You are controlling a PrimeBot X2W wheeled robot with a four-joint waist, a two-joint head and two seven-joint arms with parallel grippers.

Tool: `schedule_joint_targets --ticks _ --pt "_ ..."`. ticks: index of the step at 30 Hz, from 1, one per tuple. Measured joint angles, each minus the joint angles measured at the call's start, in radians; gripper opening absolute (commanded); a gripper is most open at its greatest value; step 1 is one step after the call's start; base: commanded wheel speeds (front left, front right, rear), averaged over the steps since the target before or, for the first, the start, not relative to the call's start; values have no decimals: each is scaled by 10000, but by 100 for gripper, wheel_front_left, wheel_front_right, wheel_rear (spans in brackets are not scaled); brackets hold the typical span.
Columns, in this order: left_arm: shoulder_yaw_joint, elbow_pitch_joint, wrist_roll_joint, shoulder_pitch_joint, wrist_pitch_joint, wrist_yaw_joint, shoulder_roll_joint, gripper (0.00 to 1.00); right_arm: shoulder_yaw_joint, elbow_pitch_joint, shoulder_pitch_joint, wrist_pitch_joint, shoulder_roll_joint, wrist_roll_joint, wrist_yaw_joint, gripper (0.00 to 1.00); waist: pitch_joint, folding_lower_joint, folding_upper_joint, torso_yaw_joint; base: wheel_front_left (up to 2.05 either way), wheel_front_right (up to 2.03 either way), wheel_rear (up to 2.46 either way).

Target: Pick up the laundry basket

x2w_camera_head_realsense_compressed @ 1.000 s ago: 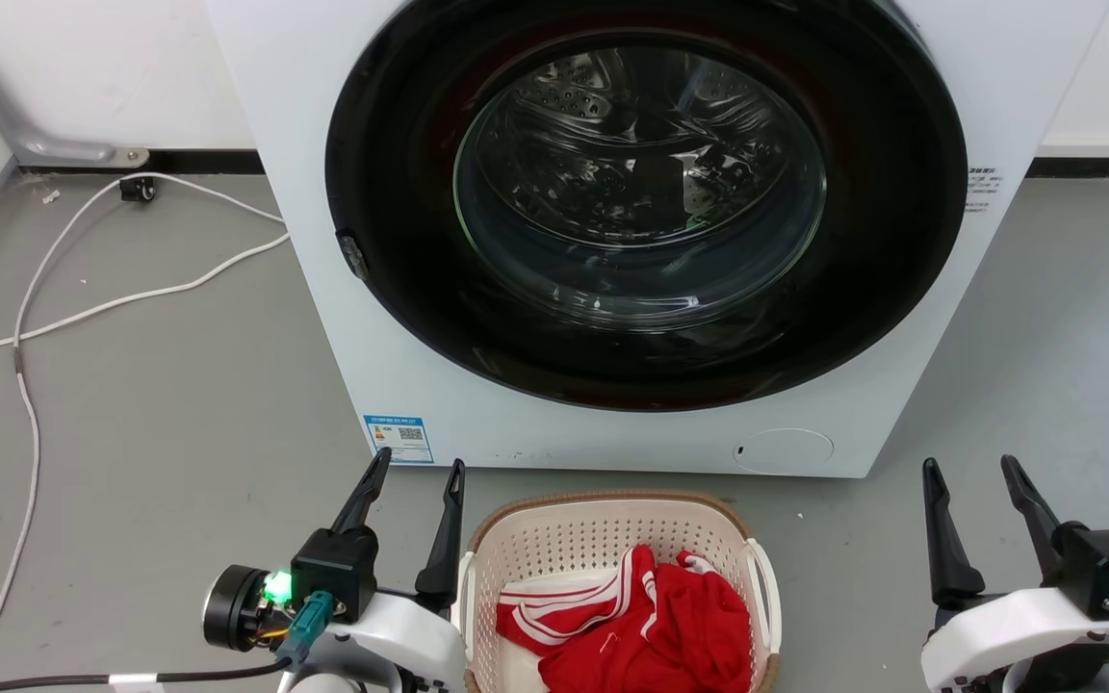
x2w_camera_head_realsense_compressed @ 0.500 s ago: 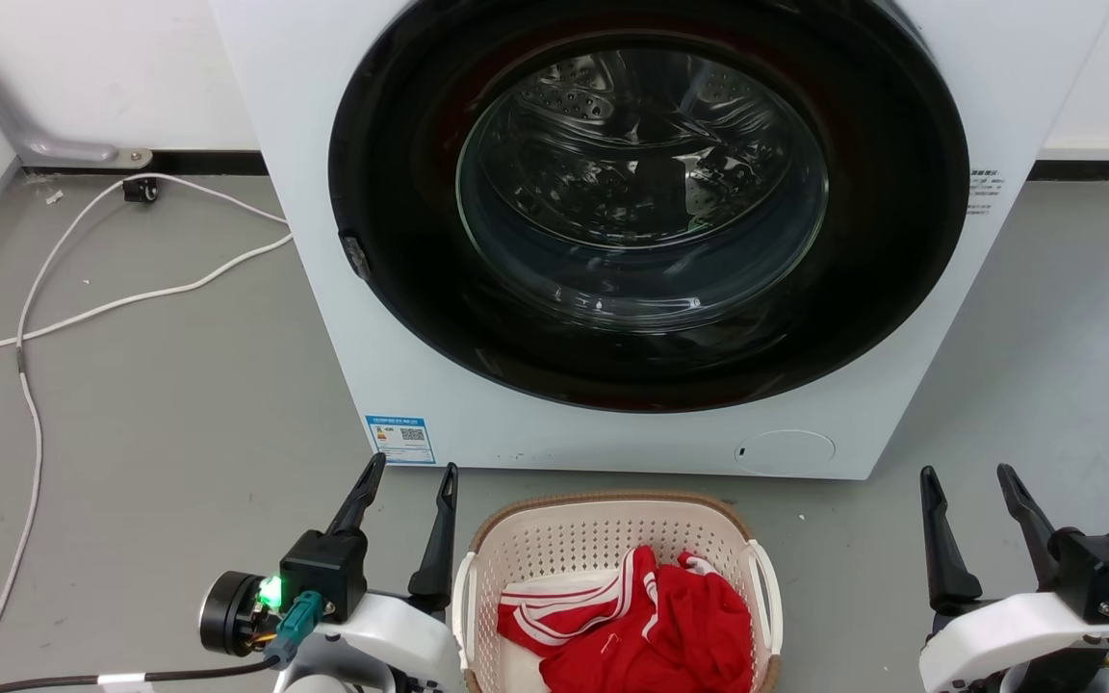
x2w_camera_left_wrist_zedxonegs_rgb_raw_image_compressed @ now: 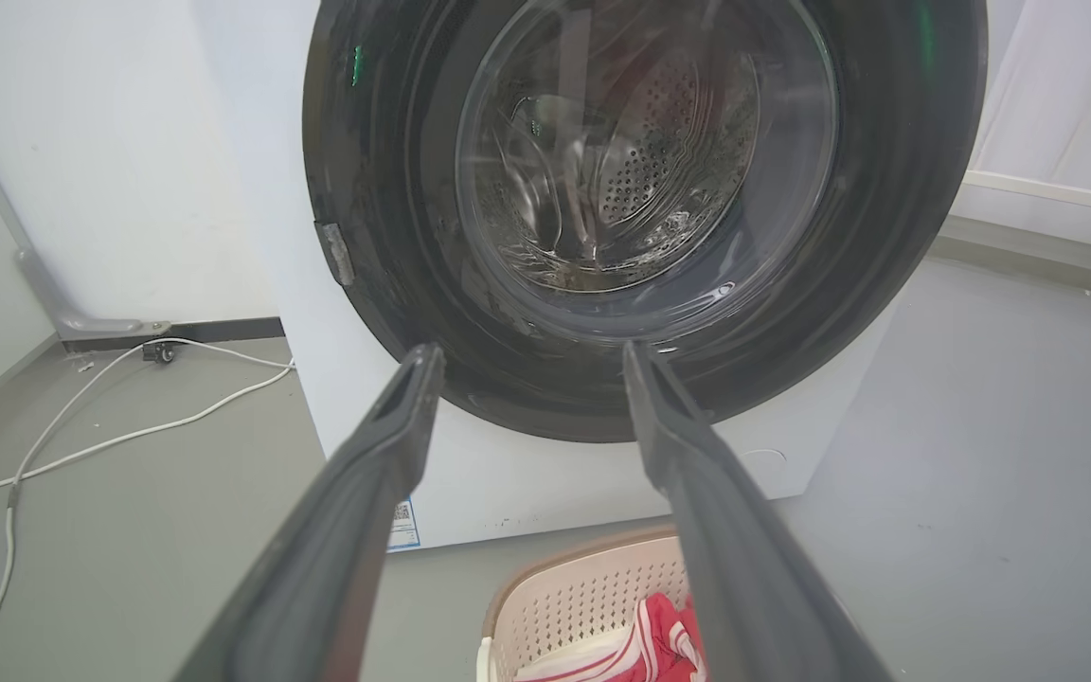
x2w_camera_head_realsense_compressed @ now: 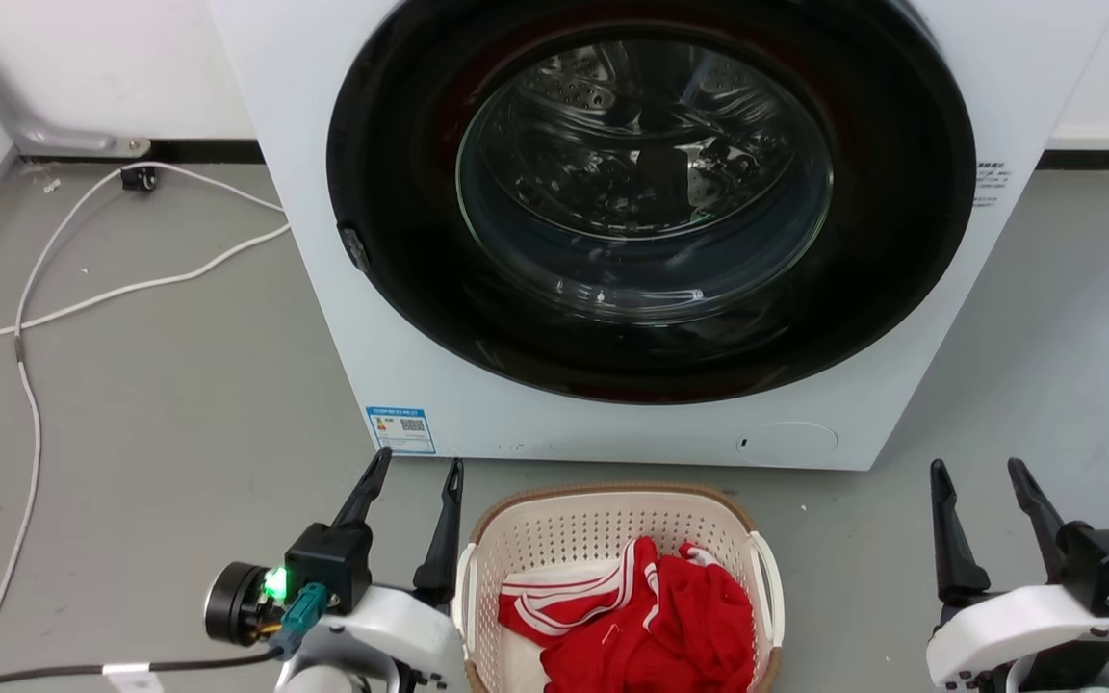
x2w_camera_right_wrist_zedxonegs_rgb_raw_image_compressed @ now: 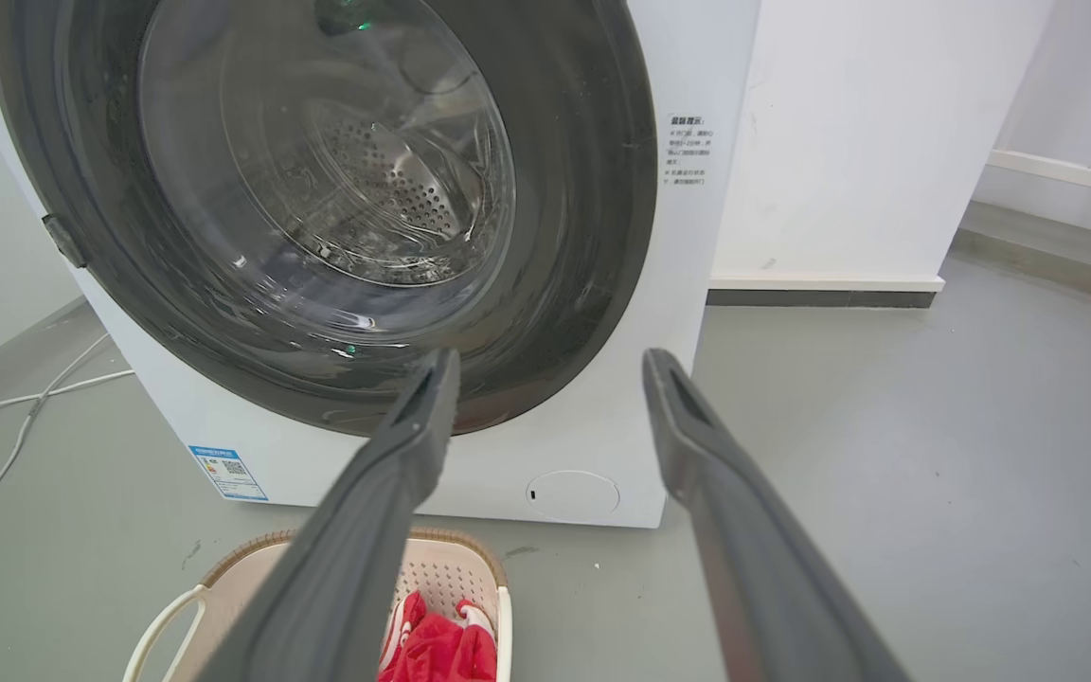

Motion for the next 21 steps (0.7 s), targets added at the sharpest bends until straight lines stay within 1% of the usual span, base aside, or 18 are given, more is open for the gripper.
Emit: schedule_joint_targets --ticks 5,10,15,21 --pt "-77 244 105 -589 0 -58 -15 100 -215 82 -364 59 0 -52 -2 100 445 0 0 -7 0 0 0" --pt "-21 920 159 -1447 0 -121 -6 100 -274 548 -994 79 0 -88 0 100 1217 1 0 -82 0 0 0" --pt "-31 2197 65 -2422 0 -268 96 100 -249 1333 -1775 29 2 -234 0 100 2194 0 0 -178 0 0 0" --pt "-44 3896 -219 -3584 0 -416 330 100 19 2568 -2823 -123 2 -314 0 100 3532 1 0 -311 0 0 0"
